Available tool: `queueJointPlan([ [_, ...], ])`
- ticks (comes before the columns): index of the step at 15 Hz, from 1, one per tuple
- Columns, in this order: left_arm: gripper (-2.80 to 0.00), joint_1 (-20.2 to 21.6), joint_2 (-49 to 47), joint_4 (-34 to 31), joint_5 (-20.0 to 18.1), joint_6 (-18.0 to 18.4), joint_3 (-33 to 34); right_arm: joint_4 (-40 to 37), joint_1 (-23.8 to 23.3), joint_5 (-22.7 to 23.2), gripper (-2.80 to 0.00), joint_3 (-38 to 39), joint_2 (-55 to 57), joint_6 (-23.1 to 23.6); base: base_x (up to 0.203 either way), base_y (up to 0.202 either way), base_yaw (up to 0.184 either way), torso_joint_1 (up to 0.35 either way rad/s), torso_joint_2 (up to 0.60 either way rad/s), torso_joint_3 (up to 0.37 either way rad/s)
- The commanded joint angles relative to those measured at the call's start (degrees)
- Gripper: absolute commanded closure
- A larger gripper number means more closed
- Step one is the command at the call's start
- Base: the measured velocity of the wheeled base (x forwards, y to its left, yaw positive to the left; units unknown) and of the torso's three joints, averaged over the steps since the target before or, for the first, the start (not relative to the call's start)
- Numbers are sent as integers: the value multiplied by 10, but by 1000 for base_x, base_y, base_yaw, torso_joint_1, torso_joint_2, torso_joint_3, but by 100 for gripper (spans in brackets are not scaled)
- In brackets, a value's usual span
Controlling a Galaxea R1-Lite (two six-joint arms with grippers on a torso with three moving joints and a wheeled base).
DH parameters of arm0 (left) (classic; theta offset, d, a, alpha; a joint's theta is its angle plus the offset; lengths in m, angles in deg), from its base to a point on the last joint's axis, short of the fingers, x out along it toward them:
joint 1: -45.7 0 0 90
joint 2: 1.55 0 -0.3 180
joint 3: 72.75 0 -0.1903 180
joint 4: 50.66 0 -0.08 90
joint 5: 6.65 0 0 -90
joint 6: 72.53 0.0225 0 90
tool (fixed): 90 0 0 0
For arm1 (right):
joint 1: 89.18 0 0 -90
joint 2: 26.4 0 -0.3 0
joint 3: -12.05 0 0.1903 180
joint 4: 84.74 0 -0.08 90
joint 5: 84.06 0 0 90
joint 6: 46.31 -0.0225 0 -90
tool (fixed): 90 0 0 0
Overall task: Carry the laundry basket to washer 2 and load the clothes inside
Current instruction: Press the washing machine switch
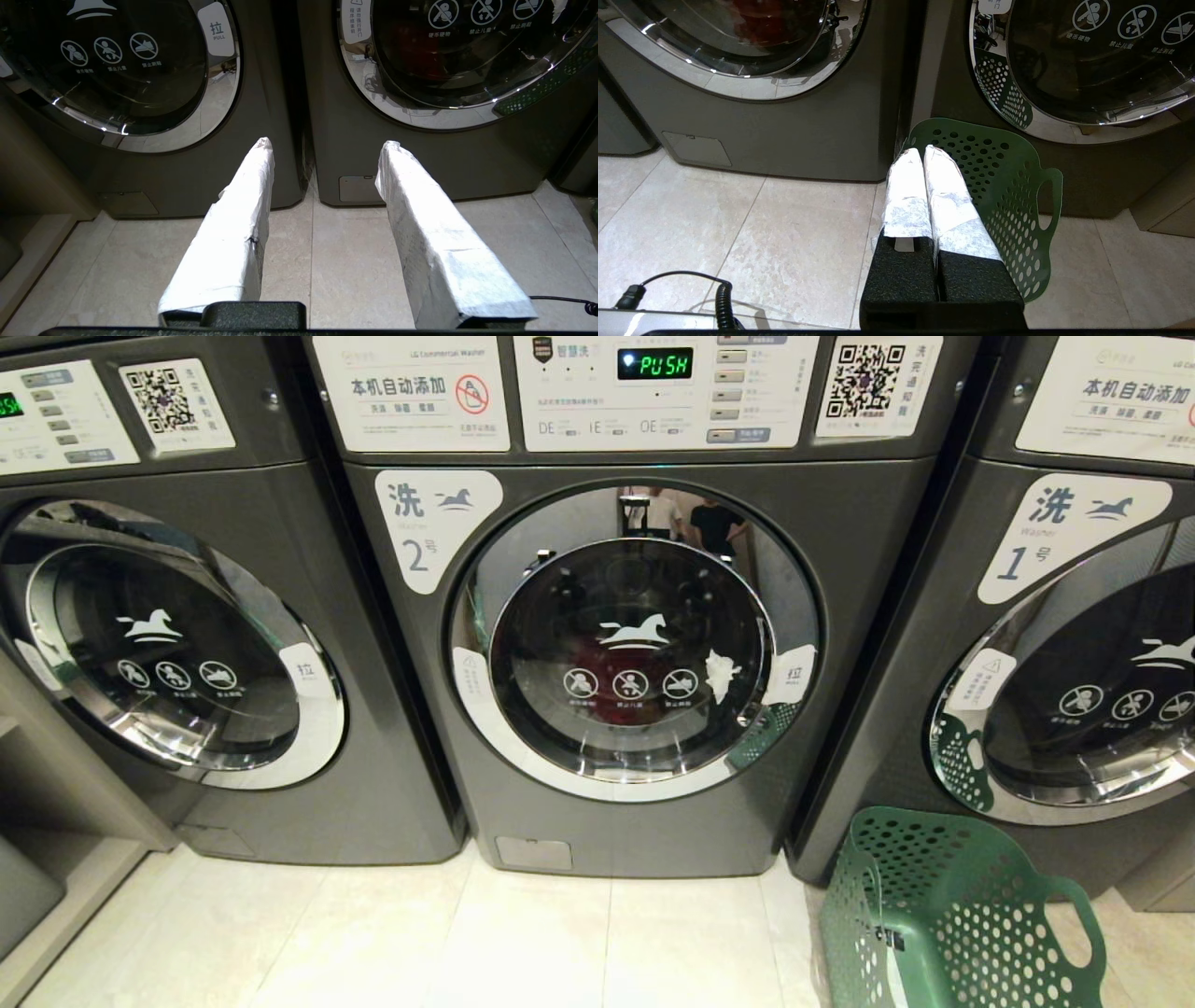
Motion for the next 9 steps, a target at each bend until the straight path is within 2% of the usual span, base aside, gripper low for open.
queueJointPlan([
  [1,0,0,0,1,0,0,0,0,0,0,0,0,1,1,0,0,0,0,0,0],
  [3,0,0,0,1,1,-2,0,0,0,0,0,0,1,0,47,0,1,1,-1,4],
  [9,0,0,0,0,0,-2,0,0,0,0,0,0,1,1,191,0,0,2,2,1],
])
